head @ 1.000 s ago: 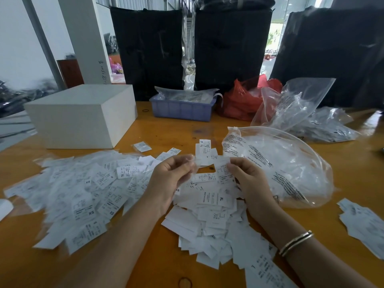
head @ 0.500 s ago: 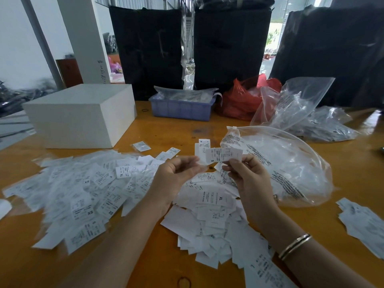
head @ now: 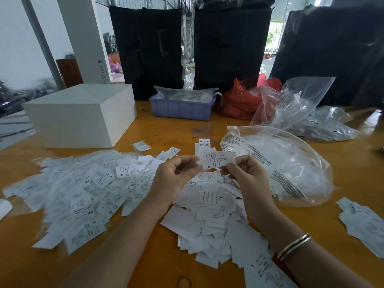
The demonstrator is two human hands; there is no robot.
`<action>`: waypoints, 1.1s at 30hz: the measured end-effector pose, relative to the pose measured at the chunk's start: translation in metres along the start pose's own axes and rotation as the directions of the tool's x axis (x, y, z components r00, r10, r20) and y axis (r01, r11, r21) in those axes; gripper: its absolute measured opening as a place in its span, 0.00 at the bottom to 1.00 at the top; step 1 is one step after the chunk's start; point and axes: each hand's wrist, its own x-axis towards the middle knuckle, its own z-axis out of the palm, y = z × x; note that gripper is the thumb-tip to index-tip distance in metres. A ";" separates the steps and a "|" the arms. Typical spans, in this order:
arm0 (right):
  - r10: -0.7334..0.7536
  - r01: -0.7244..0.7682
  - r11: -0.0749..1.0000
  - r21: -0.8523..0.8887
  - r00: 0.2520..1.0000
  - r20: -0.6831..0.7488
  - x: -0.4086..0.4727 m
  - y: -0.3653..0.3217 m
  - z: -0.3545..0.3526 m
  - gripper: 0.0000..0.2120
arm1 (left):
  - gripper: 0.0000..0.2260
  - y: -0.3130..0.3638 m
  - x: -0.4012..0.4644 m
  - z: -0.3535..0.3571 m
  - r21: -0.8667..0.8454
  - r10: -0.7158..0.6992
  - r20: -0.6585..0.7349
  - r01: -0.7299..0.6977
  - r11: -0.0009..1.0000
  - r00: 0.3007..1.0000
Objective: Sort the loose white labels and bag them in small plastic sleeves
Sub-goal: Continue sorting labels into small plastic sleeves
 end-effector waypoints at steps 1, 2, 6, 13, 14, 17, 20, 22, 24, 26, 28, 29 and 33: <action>-0.017 0.017 1.000 -0.024 1.000 0.015 0.000 0.000 0.001 0.04 | 0.08 -0.001 0.000 0.000 0.018 0.009 -0.006 -0.009 1.000 1.000; -0.030 0.032 0.998 -0.047 0.999 0.033 -0.001 0.000 0.002 0.04 | 0.08 -0.001 0.000 0.000 0.024 0.012 -0.013 -0.012 1.000 1.000; -0.075 0.088 0.987 -0.136 0.992 0.098 0.001 0.003 0.002 0.06 | 0.08 -0.001 0.001 -0.001 0.028 0.016 -0.027 -0.015 0.999 1.000; -0.122 0.177 0.940 -0.291 0.973 0.198 0.004 0.003 -0.004 0.06 | 0.04 0.001 0.000 -0.001 0.013 0.011 -0.011 -0.011 1.000 1.000; -0.116 0.180 0.935 -0.307 0.970 0.216 0.003 0.004 -0.003 0.06 | 0.04 0.002 0.000 -0.001 0.013 0.007 -0.007 -0.006 1.000 1.000; -0.085 0.161 0.940 -0.301 0.965 0.250 0.000 0.005 0.001 0.08 | 0.04 0.002 -0.001 0.000 0.027 -0.010 0.001 0.010 1.000 1.000; -0.094 0.200 0.893 -0.403 0.959 0.268 -0.003 0.005 0.005 0.14 | 0.04 0.002 -0.001 -0.001 0.050 -0.030 0.034 0.028 0.998 0.999; -0.124 0.272 0.804 -0.528 0.946 0.298 -0.004 0.006 0.007 0.18 | 0.06 0.002 -0.001 0.000 0.063 -0.030 0.041 0.028 0.998 0.999; -0.145 0.335 0.727 -0.600 0.928 0.343 -0.006 0.008 0.008 0.19 | 0.06 0.002 -0.002 0.000 0.072 -0.016 0.015 0.015 0.997 1.000; -0.128 0.372 0.692 -0.619 0.907 0.402 -0.009 0.008 0.010 0.21 | 0.06 0.002 -0.002 -0.001 0.073 0.000 -0.014 0.001 0.997 1.000; -0.102 0.416 0.668 -0.617 0.872 0.478 -0.012 0.008 0.011 0.24 | 0.06 0.001 -0.001 -0.001 0.073 0.003 -0.025 -0.001 0.997 1.000; -0.096 0.441 0.653 -0.616 0.855 0.510 -0.014 0.008 0.012 0.25 | 0.06 0.002 -0.001 -0.002 0.081 0.002 -0.029 0.001 0.997 1.000; -0.123 0.413 0.701 -0.581 0.873 0.471 -0.010 0.007 0.009 0.23 | 0.05 0.003 0.000 -0.003 0.102 0.005 -0.058 0.001 0.995 0.998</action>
